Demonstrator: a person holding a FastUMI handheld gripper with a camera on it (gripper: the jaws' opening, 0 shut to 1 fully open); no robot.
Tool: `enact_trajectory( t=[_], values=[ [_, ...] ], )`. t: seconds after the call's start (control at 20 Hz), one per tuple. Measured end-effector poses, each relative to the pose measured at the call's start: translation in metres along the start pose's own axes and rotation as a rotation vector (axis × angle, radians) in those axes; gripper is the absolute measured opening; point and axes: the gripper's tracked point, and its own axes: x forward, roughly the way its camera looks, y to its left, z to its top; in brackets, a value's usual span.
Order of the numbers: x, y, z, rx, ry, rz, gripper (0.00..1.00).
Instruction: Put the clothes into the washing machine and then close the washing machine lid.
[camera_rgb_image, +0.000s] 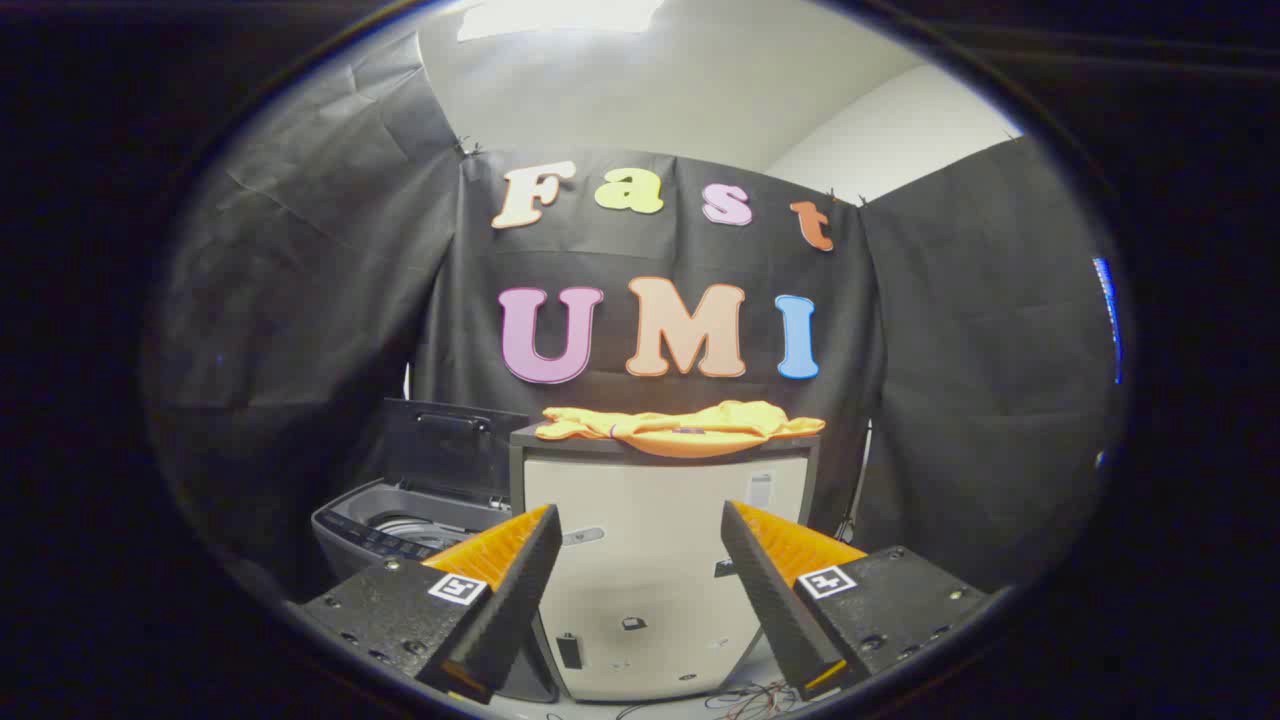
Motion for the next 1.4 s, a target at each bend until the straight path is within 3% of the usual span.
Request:
enact_trajectory(
  t=[1.05,1.4],
  values=[
    [0.014,0.012,0.008,0.033,-0.006,0.011,0.96],
    [0.034,0.014,0.037,0.017,-0.02,0.018,0.96]
  ],
)
